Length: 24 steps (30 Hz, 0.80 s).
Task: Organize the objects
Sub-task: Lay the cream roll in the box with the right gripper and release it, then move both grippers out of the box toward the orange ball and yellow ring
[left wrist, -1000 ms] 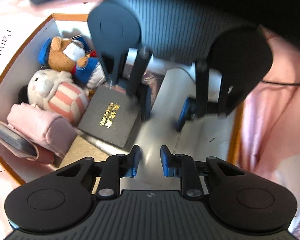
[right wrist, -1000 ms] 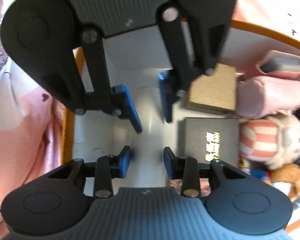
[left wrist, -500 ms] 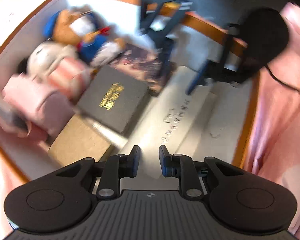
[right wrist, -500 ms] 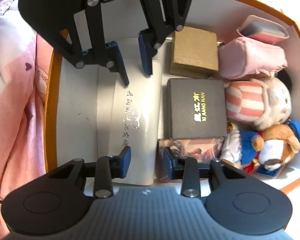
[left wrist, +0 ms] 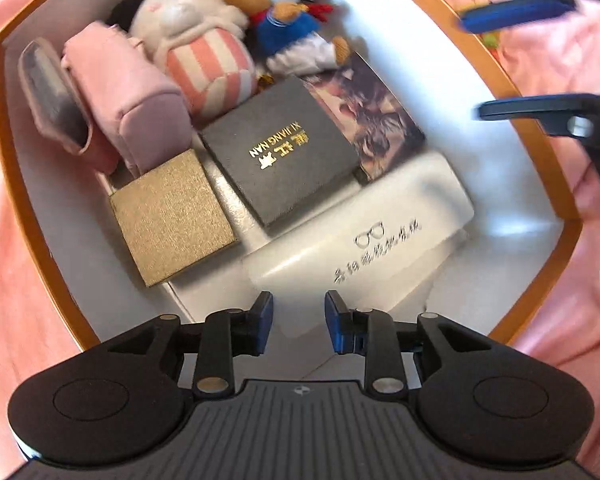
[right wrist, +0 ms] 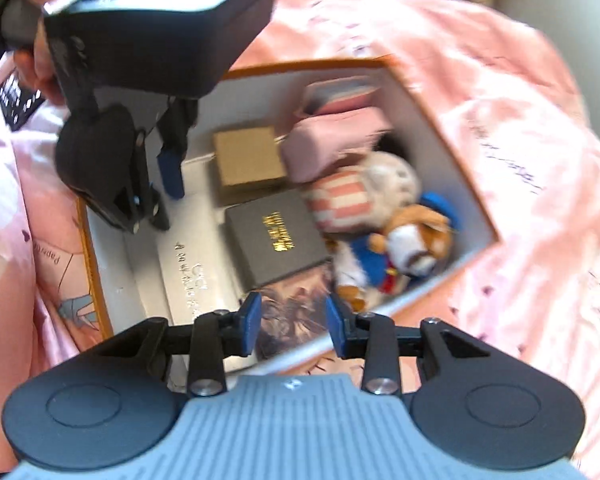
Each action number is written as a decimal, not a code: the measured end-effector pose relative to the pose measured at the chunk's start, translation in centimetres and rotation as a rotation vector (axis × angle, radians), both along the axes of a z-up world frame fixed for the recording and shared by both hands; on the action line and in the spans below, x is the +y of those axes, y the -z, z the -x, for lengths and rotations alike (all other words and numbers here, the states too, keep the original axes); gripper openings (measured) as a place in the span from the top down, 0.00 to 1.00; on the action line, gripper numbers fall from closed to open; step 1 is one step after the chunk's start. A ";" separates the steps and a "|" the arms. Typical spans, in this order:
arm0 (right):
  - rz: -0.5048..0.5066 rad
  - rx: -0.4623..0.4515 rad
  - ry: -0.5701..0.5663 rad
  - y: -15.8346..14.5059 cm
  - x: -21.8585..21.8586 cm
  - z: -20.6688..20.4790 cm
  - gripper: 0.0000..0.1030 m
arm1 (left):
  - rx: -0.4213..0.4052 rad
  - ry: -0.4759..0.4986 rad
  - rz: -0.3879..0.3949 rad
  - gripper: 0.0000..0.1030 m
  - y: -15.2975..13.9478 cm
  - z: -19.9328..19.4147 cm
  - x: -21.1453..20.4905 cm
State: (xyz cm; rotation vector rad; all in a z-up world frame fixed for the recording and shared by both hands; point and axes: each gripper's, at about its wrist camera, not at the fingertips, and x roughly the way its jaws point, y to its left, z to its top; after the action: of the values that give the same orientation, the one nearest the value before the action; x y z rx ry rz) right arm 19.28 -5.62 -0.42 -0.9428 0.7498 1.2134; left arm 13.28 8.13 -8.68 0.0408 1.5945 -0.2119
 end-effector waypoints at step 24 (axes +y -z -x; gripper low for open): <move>-0.375 0.150 0.654 2.9 -10.1 1.2 0.58 | -0.108 -0.211 -0.097 0.33 -0.3 2.2 -0.5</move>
State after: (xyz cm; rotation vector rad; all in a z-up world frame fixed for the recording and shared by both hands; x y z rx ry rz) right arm 18.03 -15.71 -3.32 -0.2565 0.8258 0.8017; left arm 11.05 7.61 -8.33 -0.0408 1.4886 0.0318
